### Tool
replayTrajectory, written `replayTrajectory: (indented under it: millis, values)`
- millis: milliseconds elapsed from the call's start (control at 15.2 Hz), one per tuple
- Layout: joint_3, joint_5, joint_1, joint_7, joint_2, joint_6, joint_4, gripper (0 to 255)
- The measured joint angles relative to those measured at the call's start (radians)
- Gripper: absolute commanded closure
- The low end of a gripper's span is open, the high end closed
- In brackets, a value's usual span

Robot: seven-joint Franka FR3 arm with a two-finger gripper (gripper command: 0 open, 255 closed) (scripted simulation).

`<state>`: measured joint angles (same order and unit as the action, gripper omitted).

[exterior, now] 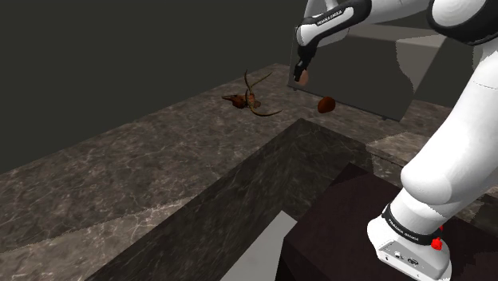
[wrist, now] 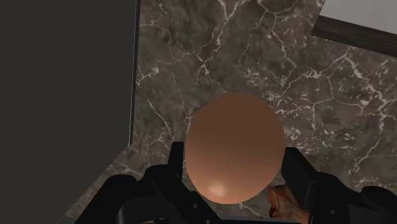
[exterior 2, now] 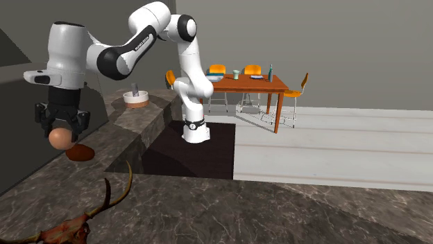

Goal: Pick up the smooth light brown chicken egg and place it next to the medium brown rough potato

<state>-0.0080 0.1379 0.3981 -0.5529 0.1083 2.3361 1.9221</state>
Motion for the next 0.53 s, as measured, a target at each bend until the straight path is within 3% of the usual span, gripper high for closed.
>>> replayTrajectory:
  millis: [528]
  values:
    - [-0.004, 0.01, 0.003, 0.009, 0.04, 0.097, 0.057, 255]
